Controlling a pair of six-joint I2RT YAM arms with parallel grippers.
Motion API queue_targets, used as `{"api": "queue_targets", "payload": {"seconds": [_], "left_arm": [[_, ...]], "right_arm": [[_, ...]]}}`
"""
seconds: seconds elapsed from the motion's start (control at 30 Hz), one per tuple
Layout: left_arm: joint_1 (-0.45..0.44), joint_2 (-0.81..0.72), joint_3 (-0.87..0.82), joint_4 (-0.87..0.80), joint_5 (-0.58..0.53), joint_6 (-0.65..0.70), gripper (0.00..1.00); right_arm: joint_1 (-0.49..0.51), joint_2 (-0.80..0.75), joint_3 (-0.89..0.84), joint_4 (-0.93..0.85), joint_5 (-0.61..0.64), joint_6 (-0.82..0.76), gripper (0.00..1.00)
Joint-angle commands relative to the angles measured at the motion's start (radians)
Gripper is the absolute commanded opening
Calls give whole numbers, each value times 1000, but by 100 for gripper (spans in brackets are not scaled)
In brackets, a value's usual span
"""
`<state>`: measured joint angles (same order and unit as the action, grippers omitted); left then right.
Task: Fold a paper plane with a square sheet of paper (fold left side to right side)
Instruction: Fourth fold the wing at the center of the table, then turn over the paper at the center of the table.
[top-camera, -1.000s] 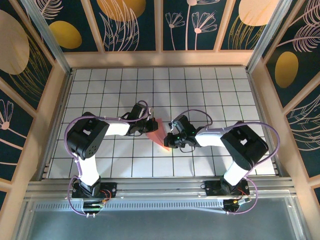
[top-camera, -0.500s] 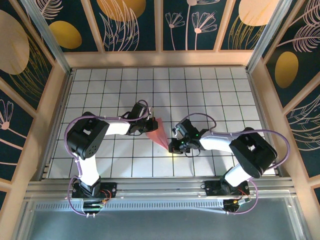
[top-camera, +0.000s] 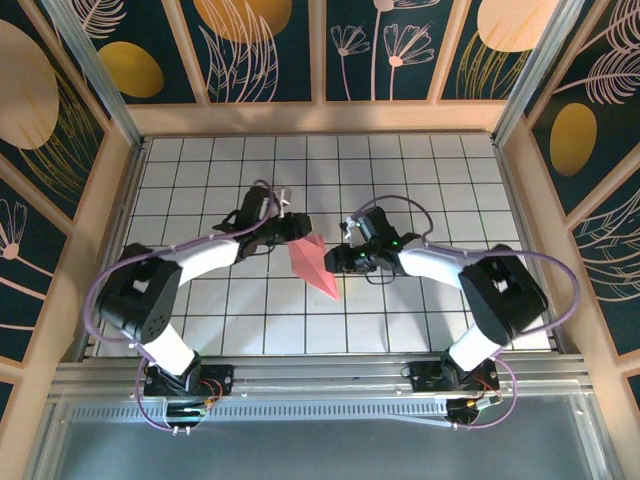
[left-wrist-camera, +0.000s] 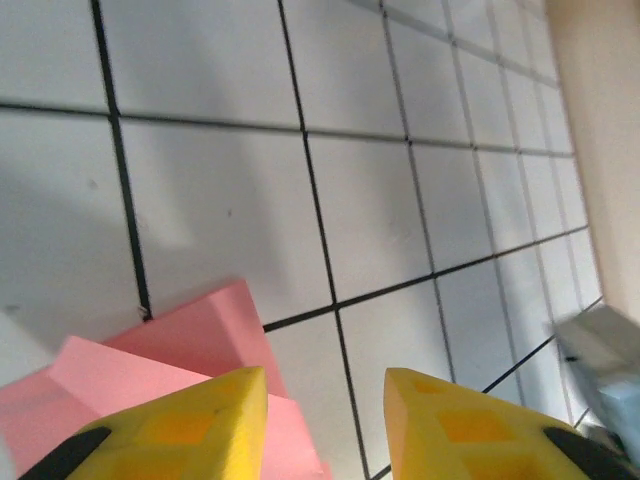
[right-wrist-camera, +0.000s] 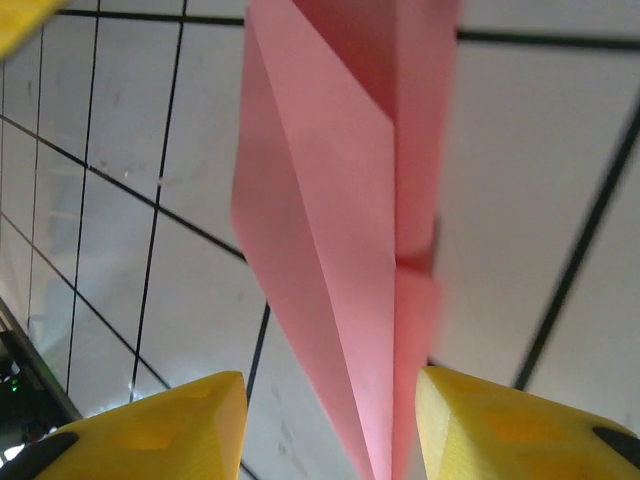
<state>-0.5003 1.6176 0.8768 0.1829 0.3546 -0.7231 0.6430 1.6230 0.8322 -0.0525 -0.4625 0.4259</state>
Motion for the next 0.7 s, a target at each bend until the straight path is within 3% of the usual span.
{"api": "queue_targets", "payload": {"seconds": [0.0,0.33,0.43,0.67], "left_arm": [[35,-89,-89,-4,-28,-27,38],[54,-228,-236,-2,-75,-42,44],[58,-238,-248,8,-68,-48,46],[86,-284,-278,74,-12,-82,55]], "right_arm": [[-3,87,67,26,-27,-77,47],[-9,219,154,52,-70,-104,41],[-14,219,154,56,-80,-104,33],[-39,149,135,58,-98,-98,3]]}}
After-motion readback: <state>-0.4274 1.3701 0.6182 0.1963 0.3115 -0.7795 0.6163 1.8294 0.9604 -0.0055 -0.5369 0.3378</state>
